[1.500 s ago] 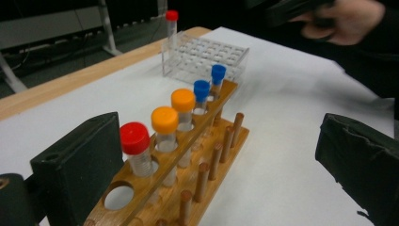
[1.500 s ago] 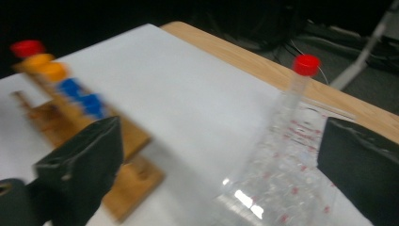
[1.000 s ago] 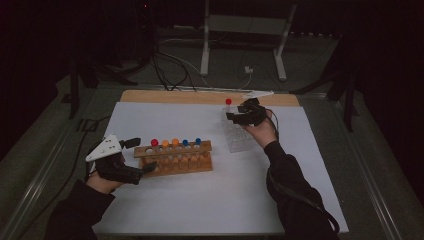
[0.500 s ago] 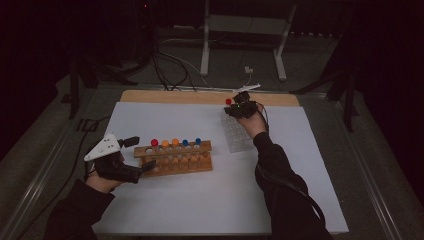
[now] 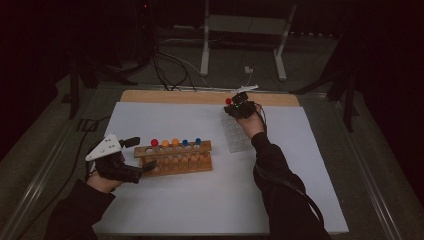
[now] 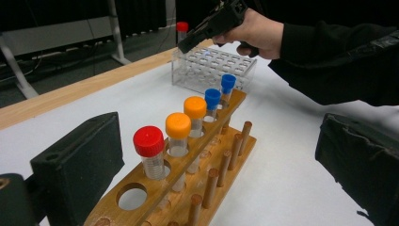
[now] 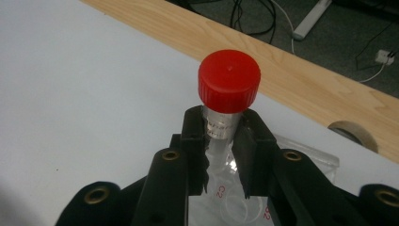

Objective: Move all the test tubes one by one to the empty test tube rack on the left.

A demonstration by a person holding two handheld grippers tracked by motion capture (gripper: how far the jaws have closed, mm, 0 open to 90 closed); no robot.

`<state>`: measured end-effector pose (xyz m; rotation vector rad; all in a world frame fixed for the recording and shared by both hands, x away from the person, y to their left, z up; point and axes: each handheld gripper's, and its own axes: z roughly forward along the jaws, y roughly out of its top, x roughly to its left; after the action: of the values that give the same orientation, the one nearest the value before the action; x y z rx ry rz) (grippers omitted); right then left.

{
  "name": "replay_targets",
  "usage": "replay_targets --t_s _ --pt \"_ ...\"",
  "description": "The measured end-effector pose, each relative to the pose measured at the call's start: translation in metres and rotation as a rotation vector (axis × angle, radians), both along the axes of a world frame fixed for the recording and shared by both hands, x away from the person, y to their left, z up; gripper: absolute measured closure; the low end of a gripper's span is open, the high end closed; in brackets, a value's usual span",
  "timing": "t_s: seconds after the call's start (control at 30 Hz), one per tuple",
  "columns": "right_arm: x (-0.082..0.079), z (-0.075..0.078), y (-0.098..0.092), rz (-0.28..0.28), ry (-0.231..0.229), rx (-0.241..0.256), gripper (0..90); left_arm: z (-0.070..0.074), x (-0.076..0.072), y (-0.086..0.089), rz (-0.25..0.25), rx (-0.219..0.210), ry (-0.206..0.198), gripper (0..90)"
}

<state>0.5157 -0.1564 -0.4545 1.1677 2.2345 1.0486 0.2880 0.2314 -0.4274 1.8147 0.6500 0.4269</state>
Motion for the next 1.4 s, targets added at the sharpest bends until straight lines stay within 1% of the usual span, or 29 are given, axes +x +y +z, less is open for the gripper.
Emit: replay_targets --t_s 0.13,0.23,0.37,0.57,0.63,0.73,0.83,1.0,1.07,1.13,1.2,1.4 --pt "-0.003 0.006 0.002 -0.004 -0.032 -0.006 74.9 0.000 0.000 0.000 -0.006 0.001 0.004 2.2" --pt "-0.006 0.013 0.001 -0.006 -0.050 0.001 74.9 0.000 0.000 -0.001 -0.008 0.001 0.004 2.2" --pt "-0.011 0.024 -0.001 -0.007 -0.080 0.016 74.9 0.001 0.000 -0.001 -0.010 0.004 0.003 2.2" --pt "-0.022 0.041 -0.006 -0.008 -0.130 0.022 74.9 0.003 -0.001 -0.004 -0.019 0.002 0.001 2.2" --pt "-0.027 0.046 -0.010 -0.006 -0.136 0.045 74.9 0.003 -0.002 -0.004 -0.019 -0.004 0.002 2.2" --pt "-0.035 0.051 -0.014 0.001 -0.148 0.062 74.9 0.004 -0.002 -0.006 -0.023 -0.003 0.005 2.2" --pt "-0.045 0.054 -0.017 0.018 -0.167 0.059 74.9 0.004 -0.003 -0.008 -0.026 -0.002 0.006 2.2" --pt "-0.064 0.063 -0.022 0.059 -0.167 0.086 74.9 0.006 -0.004 -0.012 -0.040 0.001 0.009 2.2" --pt "-0.073 0.066 -0.024 0.084 -0.168 0.085 75.0 0.006 -0.004 -0.014 -0.048 0.003 0.011 2.2" --pt "-0.085 0.069 -0.025 0.112 -0.172 0.077 74.9 0.007 -0.004 -0.015 -0.055 0.002 0.009 2.2" --pt "-0.097 0.071 -0.027 0.145 -0.162 0.093 74.9 0.008 -0.005 -0.017 -0.058 0.010 0.004 2.2" --pt "-0.130 0.071 -0.031 0.216 -0.151 0.086 74.9 0.011 -0.008 -0.026 -0.084 0.019 0.008 2.2"
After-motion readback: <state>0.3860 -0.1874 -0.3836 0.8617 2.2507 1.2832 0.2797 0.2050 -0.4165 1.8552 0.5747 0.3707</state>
